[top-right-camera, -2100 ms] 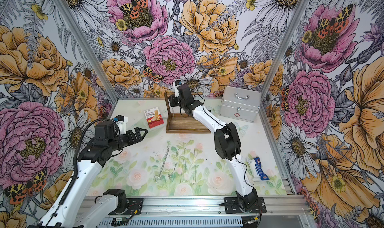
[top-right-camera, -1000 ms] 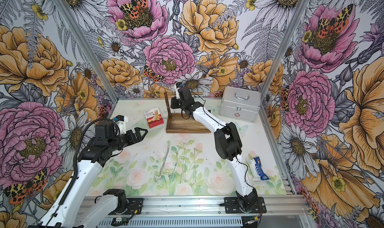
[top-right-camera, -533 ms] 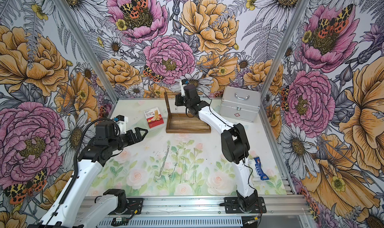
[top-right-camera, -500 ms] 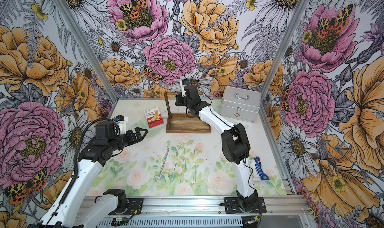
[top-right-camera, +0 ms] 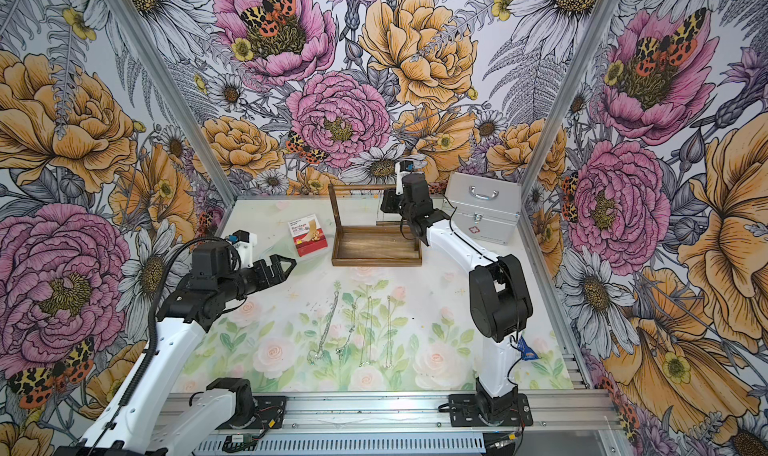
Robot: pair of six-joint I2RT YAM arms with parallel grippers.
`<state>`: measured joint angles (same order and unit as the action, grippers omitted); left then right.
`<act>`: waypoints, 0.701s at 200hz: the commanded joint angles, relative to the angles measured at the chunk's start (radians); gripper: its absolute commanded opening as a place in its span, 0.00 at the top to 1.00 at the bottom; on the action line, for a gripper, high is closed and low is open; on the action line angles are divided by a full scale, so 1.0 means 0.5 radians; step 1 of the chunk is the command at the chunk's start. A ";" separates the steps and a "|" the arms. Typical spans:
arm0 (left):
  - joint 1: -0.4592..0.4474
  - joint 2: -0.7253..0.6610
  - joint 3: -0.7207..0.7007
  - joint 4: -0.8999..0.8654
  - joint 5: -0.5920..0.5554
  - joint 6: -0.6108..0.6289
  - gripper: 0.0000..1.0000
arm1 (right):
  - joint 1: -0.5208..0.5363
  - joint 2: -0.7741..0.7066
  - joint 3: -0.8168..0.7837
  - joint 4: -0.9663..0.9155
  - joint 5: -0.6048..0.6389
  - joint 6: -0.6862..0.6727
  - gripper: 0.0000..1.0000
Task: Take the necklace off the jewelry display stand
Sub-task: Take off the necklace from the stand.
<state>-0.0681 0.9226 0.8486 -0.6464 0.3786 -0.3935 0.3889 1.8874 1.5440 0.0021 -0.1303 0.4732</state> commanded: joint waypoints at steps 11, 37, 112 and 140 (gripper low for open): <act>-0.001 0.003 -0.022 0.035 0.046 -0.005 0.01 | -0.068 -0.134 -0.114 0.131 0.022 0.049 1.00; -0.001 0.010 -0.022 0.035 0.041 -0.004 0.01 | -0.126 -0.186 -0.189 0.179 0.023 0.075 1.00; 0.007 0.035 -0.021 0.035 0.035 -0.005 0.01 | -0.220 -0.264 -0.306 0.247 0.066 0.111 1.00; 0.010 0.041 -0.022 0.036 0.036 -0.005 0.01 | -0.240 -0.294 -0.336 0.269 0.094 0.112 1.00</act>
<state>-0.0677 0.9421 0.8486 -0.6464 0.3786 -0.3935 0.2794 1.7836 1.3899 0.0971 -0.1143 0.5159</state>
